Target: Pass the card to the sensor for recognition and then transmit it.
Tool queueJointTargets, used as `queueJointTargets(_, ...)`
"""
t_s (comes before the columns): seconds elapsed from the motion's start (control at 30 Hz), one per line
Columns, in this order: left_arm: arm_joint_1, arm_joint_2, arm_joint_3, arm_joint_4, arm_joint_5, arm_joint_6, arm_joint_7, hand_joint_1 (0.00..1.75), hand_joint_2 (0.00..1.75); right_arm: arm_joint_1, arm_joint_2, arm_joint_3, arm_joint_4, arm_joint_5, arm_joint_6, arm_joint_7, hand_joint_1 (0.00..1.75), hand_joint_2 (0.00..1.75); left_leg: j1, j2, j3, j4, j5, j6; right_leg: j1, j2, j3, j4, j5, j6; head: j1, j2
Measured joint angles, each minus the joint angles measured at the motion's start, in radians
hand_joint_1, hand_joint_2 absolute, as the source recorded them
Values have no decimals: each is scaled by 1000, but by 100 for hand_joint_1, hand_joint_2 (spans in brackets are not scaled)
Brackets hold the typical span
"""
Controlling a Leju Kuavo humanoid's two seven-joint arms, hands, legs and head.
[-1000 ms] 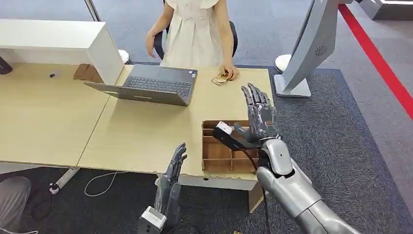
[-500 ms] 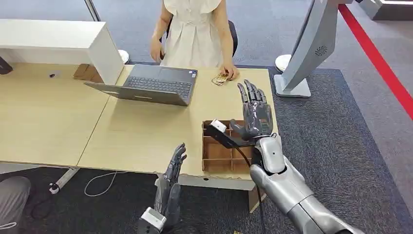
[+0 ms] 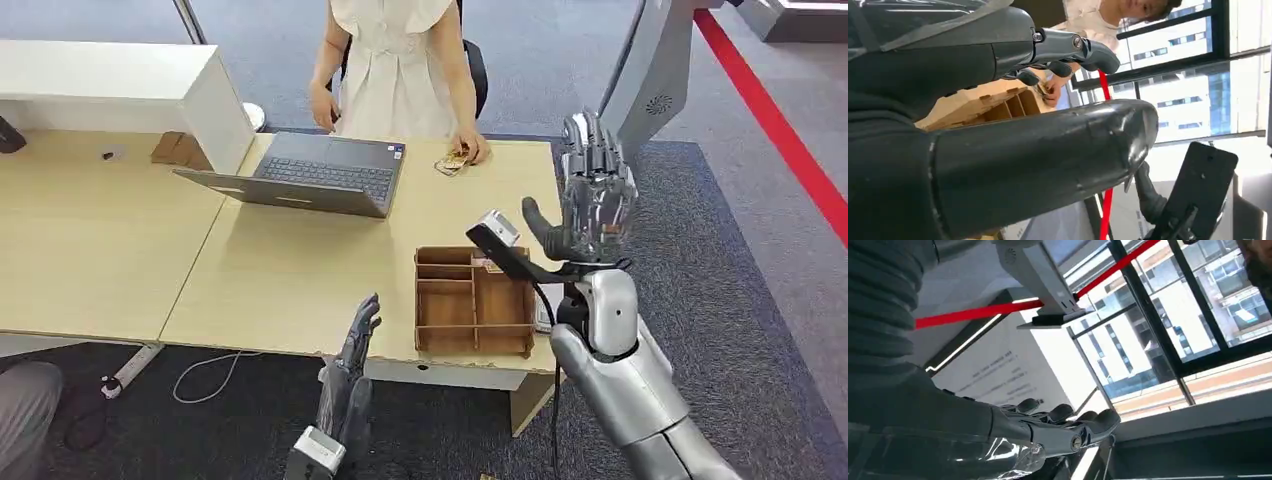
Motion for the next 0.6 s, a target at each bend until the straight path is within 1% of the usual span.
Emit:
queueJointTargets(0.17, 9, 0, 13, -4, -26, 0, 21, 0, 0, 38, -26, -1, -13, -34, 10, 12, 0, 175, 0, 0, 0, 0, 0, 0, 0, 0, 0, 0, 0, 0, 0, 0)
queueJointTargets(0.27, 18, -1, 24, -9, -36, 0, 21, 0, 0, 59, -37, 2, -13, -41, 40, 12, 0, 175, 0, 0, 0, 0, 0, 0, 0, 0, 0, 0, 0, 0, 0, 0)
queueJointTargets(0.4, 26, -1, 36, -13, -41, 0, 21, 0, 0, 79, -49, 10, -10, -38, 60, 11, 0, 175, 0, 0, -1, 0, 0, 0, 0, 0, 0, 0, 0, 0, 0, 0)
queueJointTargets(0.6, 43, -2, 58, -23, -61, 0, 29, 0, 0, 90, -52, 23, 5, -58, 59, -9, 0, 175, 0, 0, -1, 0, 0, 0, 0, 0, 0, 0, 0, 0, 0, 0)
